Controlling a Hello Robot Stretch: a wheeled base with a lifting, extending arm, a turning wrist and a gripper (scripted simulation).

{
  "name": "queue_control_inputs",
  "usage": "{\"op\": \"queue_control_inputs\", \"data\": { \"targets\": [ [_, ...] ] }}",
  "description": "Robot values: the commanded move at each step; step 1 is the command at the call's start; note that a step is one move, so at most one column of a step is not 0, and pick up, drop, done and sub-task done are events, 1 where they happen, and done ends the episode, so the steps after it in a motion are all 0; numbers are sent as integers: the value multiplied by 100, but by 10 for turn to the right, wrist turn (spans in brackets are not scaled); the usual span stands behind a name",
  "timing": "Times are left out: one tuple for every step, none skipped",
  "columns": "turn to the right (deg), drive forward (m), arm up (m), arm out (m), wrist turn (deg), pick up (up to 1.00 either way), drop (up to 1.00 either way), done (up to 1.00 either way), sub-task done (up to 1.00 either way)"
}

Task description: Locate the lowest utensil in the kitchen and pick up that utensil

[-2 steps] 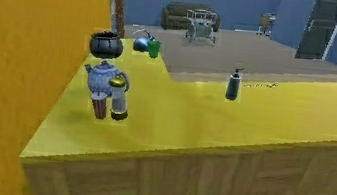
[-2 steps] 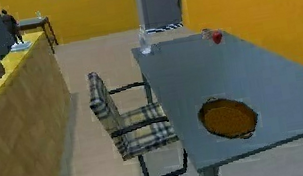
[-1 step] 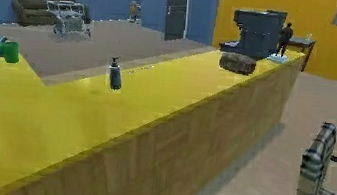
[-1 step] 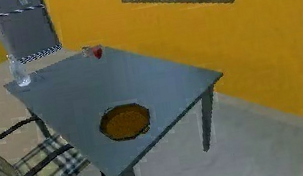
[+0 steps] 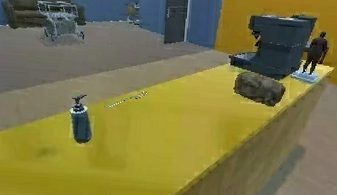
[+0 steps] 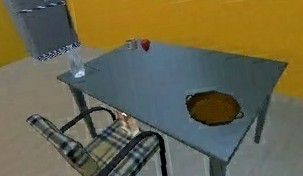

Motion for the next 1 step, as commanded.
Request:
{"op": "queue_control_inputs", "data": {
  "targets": [
    [-450,0,0,0,0,0,0,0,0]
  ]
}}
